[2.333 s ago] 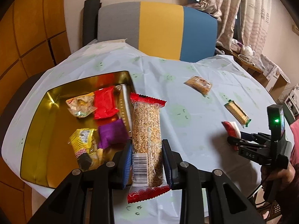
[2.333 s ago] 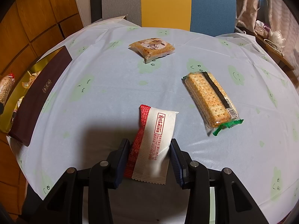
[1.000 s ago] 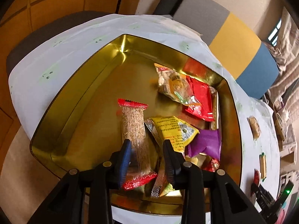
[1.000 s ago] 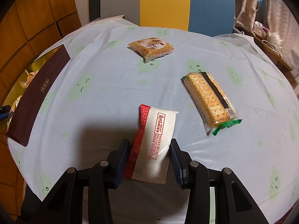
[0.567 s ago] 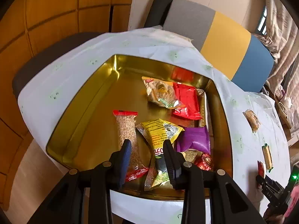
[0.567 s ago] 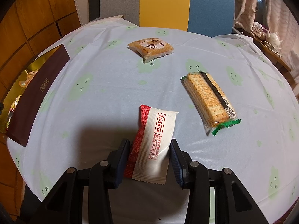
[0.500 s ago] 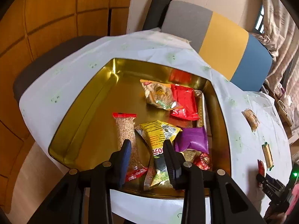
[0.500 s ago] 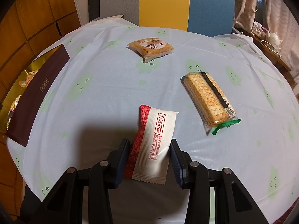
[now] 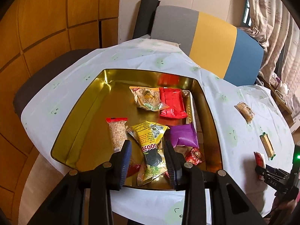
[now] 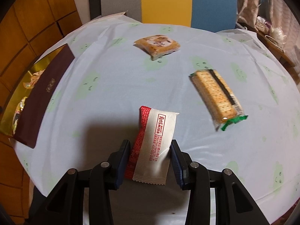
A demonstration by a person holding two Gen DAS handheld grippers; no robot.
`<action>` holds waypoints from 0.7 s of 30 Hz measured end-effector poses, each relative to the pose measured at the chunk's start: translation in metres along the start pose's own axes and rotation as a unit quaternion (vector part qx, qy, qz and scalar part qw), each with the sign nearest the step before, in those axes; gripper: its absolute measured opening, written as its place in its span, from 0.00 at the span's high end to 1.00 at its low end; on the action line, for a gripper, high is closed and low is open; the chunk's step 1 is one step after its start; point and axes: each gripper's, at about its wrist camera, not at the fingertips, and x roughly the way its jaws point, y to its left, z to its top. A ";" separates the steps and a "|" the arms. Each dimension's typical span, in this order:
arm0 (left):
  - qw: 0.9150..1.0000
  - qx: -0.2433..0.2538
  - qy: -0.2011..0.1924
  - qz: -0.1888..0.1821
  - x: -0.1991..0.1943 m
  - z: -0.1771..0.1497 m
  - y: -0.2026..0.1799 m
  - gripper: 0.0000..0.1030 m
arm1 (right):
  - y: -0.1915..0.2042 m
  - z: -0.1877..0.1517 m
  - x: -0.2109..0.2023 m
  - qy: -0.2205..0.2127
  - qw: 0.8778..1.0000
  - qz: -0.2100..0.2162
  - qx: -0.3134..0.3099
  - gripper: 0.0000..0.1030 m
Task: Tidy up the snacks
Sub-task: 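Carry the white-red pack into the gold tray and release it with the right gripper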
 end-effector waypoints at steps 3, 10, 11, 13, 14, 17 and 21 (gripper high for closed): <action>1.000 0.004 0.001 0.001 0.000 -0.001 0.000 0.65 | 0.011 0.003 0.000 0.007 1.000 0.018 -0.007 0.58; 1.000 -0.006 0.000 0.003 0.001 -0.002 0.008 0.65 | 0.047 0.023 -0.009 0.003 0.996 0.082 -0.022 0.59; 1.000 -0.011 -0.003 0.005 0.000 -0.002 0.011 0.65 | 0.055 0.027 -0.013 0.000 0.995 0.094 -0.027 0.60; 1.000 -0.019 -0.011 0.010 -0.002 -0.001 0.016 0.65 | 0.075 0.036 -0.023 -0.009 0.992 0.119 -0.046 0.60; 1.000 -0.021 -0.011 0.012 -0.002 -0.001 0.019 0.65 | 0.089 0.041 -0.029 -0.016 0.989 0.133 -0.063 0.60; 0.999 -0.031 -0.009 0.019 -0.001 -0.001 0.027 0.65 | 0.125 0.050 -0.039 -0.024 0.982 0.161 -0.095 0.60; 0.999 -0.036 -0.008 0.026 -0.002 -0.003 0.034 0.65 | 0.181 0.059 -0.042 -0.027 0.971 0.190 -0.139 0.59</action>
